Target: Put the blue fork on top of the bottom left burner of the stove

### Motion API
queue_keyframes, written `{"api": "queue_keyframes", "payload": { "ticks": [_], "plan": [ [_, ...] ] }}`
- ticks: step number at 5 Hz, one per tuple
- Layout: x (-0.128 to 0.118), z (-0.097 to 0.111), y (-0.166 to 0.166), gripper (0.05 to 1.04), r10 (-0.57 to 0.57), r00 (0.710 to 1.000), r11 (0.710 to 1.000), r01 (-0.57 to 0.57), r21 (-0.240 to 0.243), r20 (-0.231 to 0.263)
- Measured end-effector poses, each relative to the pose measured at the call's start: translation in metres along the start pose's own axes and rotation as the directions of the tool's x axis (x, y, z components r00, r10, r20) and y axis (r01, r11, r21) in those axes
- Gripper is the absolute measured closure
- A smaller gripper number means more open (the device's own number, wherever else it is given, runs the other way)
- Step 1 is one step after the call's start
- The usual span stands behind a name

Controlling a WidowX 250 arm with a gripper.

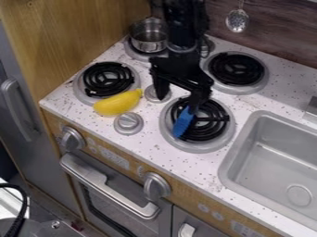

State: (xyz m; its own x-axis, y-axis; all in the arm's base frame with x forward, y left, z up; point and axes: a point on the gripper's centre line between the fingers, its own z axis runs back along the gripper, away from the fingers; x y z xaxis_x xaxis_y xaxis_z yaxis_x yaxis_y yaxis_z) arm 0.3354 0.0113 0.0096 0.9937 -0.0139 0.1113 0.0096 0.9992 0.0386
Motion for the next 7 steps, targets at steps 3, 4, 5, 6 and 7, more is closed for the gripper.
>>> {"api": "queue_keyframes", "payload": {
  "ticks": [3, 4, 5, 6, 7],
  "plan": [
    [0.013, -0.050, 0.000, 0.085, 0.025, 0.999, 1.000, -0.026, -0.008, -0.040],
    [0.017, -0.056, -0.002, 0.133, 0.019, 0.999, 1.000, -0.019, -0.005, -0.046],
    [0.019, -0.056, -0.001, 0.416, 0.016, 0.999, 1.000, -0.016, 0.000, -0.038],
    [0.018, -0.056, -0.001, 0.672, 0.016, 0.999, 1.000, -0.016, 0.000, -0.040],
    [0.017, -0.052, 0.002, 0.691, -0.031, 0.998, 1.000, 0.031, 0.000, -0.051]
  ]
}}
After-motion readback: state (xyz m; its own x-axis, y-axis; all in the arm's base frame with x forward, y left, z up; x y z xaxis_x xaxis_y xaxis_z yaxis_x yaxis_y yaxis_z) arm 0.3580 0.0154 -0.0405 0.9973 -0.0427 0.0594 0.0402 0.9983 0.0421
